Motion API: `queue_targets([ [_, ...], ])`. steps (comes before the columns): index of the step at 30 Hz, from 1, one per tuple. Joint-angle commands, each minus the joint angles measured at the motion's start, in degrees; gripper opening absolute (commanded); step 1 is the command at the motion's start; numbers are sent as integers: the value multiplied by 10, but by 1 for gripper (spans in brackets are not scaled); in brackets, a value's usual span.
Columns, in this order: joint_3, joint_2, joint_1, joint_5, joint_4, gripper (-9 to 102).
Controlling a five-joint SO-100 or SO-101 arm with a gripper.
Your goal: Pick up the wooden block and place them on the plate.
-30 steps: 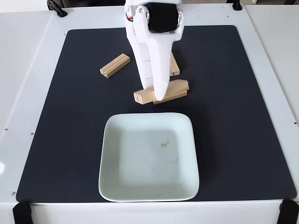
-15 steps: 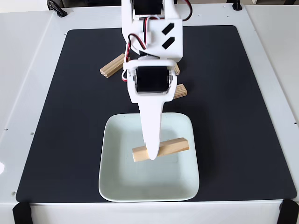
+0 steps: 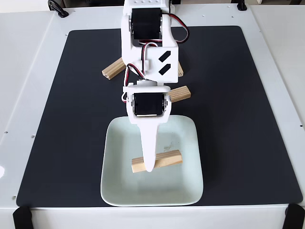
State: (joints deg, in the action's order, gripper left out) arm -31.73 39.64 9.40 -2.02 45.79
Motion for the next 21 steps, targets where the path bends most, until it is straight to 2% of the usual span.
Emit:
queue_targets([
  [1,32,8,-7,14,2,-1],
  [21,22,0,-30,19,3,0],
])
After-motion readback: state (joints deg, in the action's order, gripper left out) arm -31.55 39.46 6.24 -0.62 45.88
